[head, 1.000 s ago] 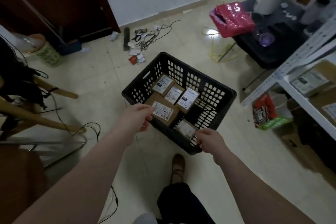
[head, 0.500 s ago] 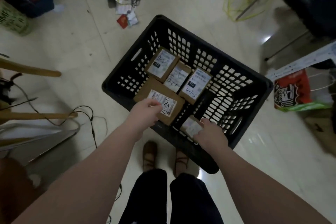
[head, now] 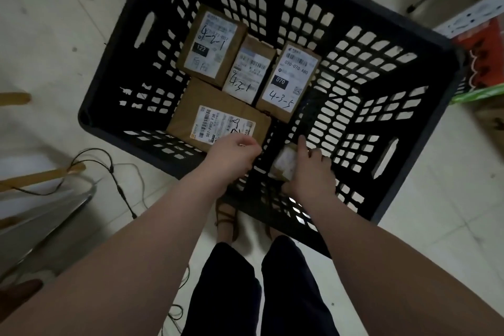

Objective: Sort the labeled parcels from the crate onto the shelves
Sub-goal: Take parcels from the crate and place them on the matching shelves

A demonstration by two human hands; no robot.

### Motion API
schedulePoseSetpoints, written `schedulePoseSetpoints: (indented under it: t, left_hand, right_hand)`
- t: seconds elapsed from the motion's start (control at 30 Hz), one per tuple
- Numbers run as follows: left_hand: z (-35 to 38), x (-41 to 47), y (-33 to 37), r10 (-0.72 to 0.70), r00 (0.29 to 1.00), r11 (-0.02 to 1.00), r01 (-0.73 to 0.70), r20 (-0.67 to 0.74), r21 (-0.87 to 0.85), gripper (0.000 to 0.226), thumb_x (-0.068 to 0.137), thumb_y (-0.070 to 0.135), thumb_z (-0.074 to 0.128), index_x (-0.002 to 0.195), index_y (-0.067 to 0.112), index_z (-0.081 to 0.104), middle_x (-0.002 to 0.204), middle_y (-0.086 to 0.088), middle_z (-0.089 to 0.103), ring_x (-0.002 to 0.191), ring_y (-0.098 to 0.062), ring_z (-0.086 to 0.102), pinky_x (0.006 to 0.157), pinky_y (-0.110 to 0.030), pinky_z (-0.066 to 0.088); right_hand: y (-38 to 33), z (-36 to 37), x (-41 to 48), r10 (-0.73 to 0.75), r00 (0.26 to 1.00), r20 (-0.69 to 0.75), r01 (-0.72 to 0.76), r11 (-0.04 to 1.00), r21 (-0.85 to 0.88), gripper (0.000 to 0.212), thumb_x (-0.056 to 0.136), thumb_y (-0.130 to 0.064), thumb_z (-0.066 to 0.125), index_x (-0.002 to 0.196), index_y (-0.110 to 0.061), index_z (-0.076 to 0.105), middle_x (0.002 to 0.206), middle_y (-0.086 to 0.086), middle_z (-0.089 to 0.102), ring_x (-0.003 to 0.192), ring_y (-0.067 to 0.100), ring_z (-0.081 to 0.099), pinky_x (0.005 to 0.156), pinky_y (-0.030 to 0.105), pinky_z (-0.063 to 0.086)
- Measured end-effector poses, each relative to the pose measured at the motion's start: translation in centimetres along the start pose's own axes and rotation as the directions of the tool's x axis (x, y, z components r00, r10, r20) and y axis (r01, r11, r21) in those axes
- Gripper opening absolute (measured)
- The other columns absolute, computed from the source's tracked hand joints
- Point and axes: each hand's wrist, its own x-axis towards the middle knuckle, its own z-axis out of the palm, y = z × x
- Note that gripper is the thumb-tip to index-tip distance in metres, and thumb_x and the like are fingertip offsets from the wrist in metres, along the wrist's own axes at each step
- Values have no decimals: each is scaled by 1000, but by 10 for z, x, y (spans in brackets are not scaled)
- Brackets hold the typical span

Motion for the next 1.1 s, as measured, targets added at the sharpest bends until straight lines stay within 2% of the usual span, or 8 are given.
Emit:
schedulePoseSetpoints:
  t: [0.13,0.33,0.53,0.67,0.8,0.93,1.0,1.1]
  left_hand:
    - [-4,2,9,15,997,997,-21,75,74,26,91,23,60,117,19,59,103,-2,61,90,-18,61,86,-37,55]
    - [-11,-8,33,19,994,998,-13,112,-56,74,78,42,74,142,28,39,131,4,47,117,-22,51,98,-48,48]
    - [-22,-32,53,11,940,906,136,342,-401,85,58,43,82,133,30,45,130,-6,53,115,-28,56,85,-51,54]
    - [-24,-49,60,244,967,968,-239,71,-73,99,57,26,88,140,33,33,138,5,45,123,-19,47,93,-47,51]
    - [-19,-72,57,782,604,373,-651,153,662,91,58,20,87,128,40,34,139,1,27,135,-27,21,105,-55,38]
    - [-20,-79,51,826,251,-190,-719,505,668,64,69,33,73,124,37,40,139,-6,26,134,-40,17,95,-56,34]
    - [-25,-87,55,796,181,-269,-749,577,606,62,74,53,62,128,35,39,143,-8,22,137,-41,17,105,-56,26]
    - [-29,-106,60,842,256,-8,-874,475,486,69,77,62,58,135,32,34,149,-1,13,140,-30,20,111,-49,34]
  right_hand:
    - [2,-33,0,153,978,-143,-91,925,370,107,64,-58,70,153,-26,20,127,12,50,117,33,49,98,48,46]
    - [4,-118,-25,121,992,-40,-12,401,916,43,74,-34,68,117,-30,65,103,-10,61,97,15,59,85,36,52]
    - [9,-132,-59,-81,983,168,-180,-188,965,18,80,-29,60,95,-20,64,97,0,64,101,20,56,95,44,48]
    - [16,-123,-73,-155,965,212,-250,-301,920,49,77,-50,67,119,-24,64,126,1,58,118,30,54,95,55,48]
    - [12,-124,-86,-293,917,271,-379,-424,823,80,71,-69,62,136,-24,55,130,15,60,117,42,57,89,56,53]
    - [2,-130,-98,-345,916,203,-345,-425,837,68,76,-49,71,135,-20,56,128,14,65,117,36,61,85,49,55]
    - [2,-133,-105,-332,933,140,-297,-487,821,79,69,-36,81,140,-21,50,132,15,62,118,35,61,84,49,55]
    - [5,-139,-120,-211,977,17,-134,-556,820,85,65,-23,83,141,-21,44,132,17,61,117,39,61,87,58,53]
